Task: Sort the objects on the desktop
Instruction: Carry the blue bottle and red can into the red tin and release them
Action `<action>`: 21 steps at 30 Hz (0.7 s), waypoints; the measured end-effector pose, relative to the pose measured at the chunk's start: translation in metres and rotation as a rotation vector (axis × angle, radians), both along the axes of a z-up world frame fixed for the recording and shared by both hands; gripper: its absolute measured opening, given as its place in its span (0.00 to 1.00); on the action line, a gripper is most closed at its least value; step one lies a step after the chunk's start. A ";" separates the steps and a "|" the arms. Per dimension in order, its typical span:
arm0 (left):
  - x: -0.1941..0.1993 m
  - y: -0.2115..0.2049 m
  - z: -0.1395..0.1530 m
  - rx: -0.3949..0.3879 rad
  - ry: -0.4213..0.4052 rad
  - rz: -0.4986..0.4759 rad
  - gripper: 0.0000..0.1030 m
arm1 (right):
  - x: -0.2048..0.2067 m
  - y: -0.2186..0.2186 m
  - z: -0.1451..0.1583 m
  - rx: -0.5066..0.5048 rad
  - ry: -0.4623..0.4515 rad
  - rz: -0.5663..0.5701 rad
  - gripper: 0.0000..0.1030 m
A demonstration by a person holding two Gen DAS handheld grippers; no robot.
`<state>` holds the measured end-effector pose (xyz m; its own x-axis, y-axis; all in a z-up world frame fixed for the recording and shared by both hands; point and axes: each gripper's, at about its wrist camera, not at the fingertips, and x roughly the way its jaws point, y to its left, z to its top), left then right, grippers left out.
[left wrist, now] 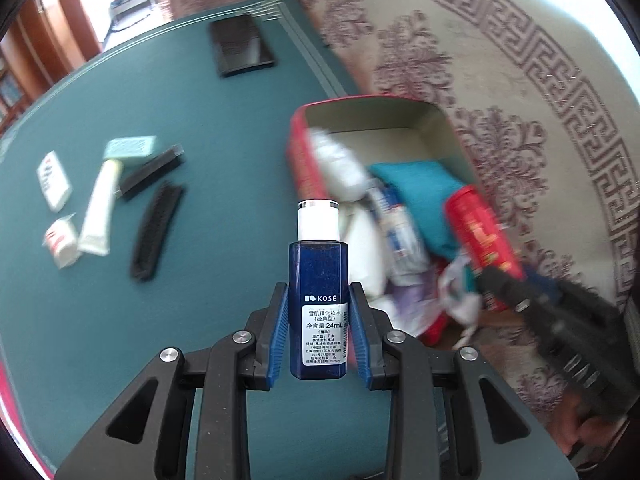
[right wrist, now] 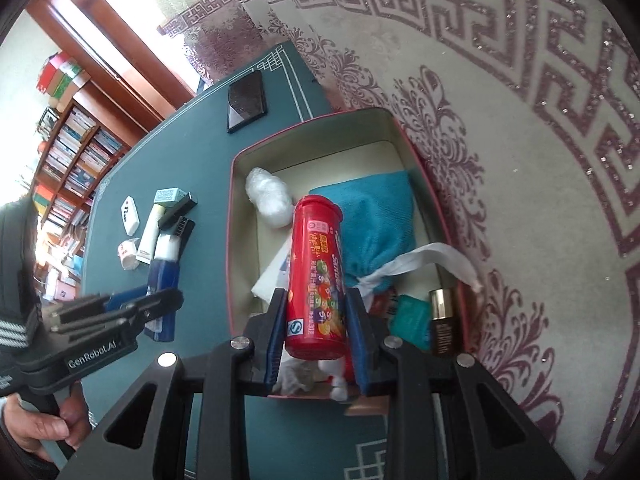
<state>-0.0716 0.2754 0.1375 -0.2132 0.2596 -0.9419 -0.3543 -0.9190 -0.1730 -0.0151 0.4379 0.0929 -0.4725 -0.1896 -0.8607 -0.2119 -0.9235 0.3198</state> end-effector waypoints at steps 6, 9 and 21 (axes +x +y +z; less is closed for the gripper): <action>-0.007 0.032 0.007 0.072 -0.047 -0.037 0.33 | 0.003 -0.001 -0.004 0.019 -0.001 0.027 0.31; -0.005 0.031 0.010 0.062 -0.032 -0.043 0.50 | 0.003 0.003 -0.008 0.003 -0.017 0.013 0.32; -0.002 -0.009 0.002 0.020 -0.064 0.109 0.51 | -0.002 -0.008 -0.016 -0.032 -0.050 0.032 0.32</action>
